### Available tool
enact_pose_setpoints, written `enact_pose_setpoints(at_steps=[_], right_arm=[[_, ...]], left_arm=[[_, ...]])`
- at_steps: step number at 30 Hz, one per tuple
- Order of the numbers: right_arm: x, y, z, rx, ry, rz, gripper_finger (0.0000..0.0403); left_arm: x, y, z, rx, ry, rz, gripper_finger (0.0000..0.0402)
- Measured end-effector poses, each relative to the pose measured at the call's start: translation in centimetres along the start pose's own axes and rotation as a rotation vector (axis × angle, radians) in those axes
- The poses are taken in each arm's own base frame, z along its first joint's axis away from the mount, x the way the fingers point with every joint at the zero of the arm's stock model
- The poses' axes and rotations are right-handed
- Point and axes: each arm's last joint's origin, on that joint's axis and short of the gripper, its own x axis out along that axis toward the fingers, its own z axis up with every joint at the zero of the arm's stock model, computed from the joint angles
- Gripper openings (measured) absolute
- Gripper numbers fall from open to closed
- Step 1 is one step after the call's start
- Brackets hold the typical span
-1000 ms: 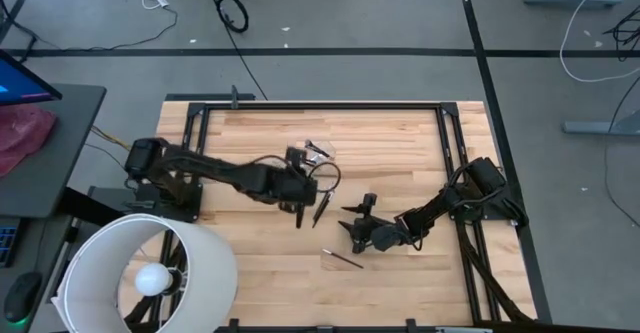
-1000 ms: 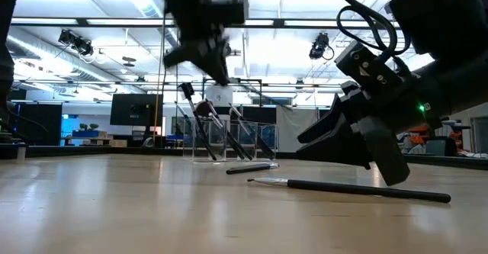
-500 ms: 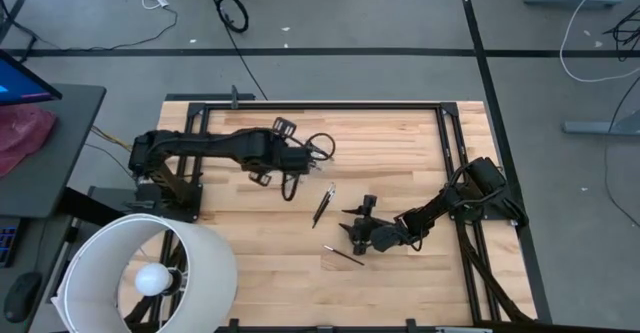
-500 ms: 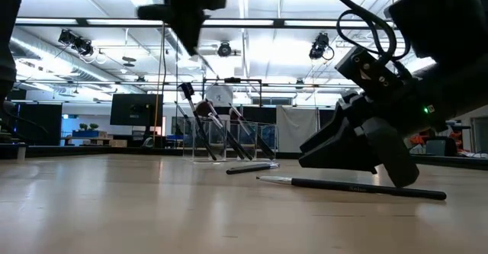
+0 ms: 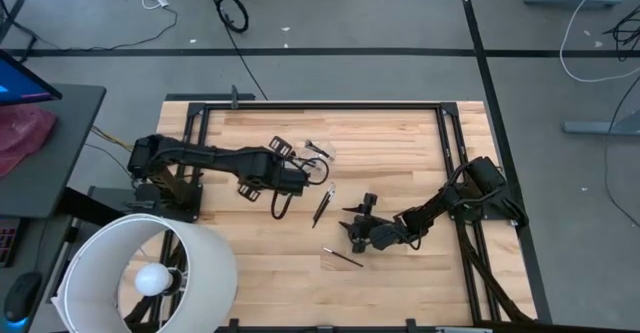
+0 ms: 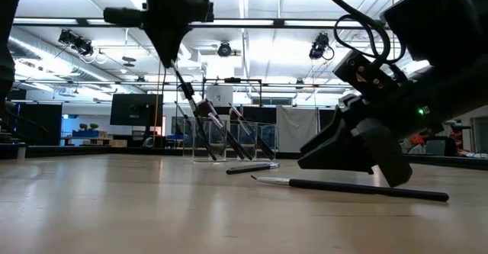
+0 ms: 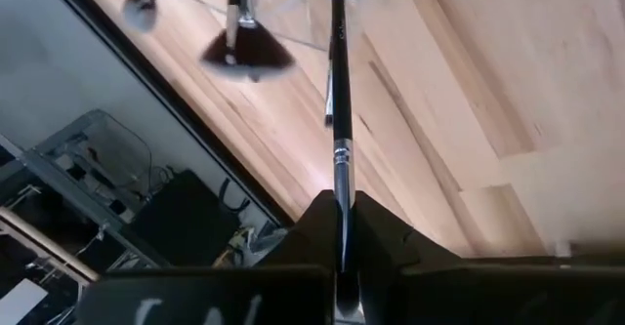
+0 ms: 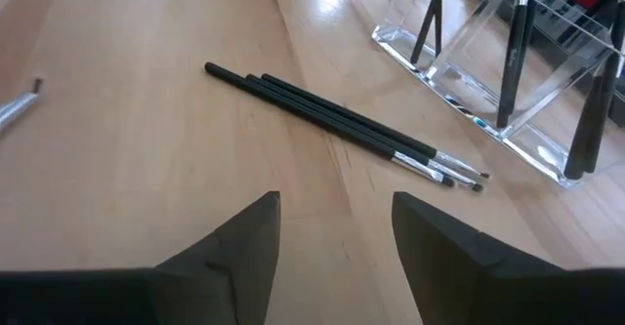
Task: Put items in baskets/containers
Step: Put the black eyeshadow brush into the transparent organizer, then put the black liner brush into the transparent organizer
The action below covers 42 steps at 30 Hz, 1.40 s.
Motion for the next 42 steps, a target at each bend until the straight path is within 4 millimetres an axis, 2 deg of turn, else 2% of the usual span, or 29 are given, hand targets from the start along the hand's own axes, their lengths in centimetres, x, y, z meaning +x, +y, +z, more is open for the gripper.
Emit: enact_pose_setpoints(at_steps=[5,11,18,27,34,42], right_arm=[[0.0,0.0,0.0,-0.001,-0.001,-0.002,0.0201],[0.0,0.0,0.2,0.013,-0.018,0.0,0.0201],[0.0,0.1,0.3,0.028,-0.025,0.029,0.0201],[-0.3,0.5,1.8,0.15,-0.153,0.139,0.0201],[-1.9,2.3,1.9,0.268,-0.171,0.256,0.0201],[-4.3,4.6,1.5,0.383,-0.143,0.349,0.0201]], left_arm=[[2.0,-0.1,0.6,-0.042,-0.016,0.025,0.0038],[3.7,-0.1,1.1,-0.109,-0.058,0.002,0.0039],[3.9,0.0,1.3,-0.133,-0.081,0.007,0.0056],[3.7,0.0,1.5,-0.237,-0.071,0.062,0.0108],[0.6,0.4,1.8,-0.255,-0.07,0.233,0.0132],[-4.9,1.7,2.4,-0.461,-0.282,0.299,0.014]])
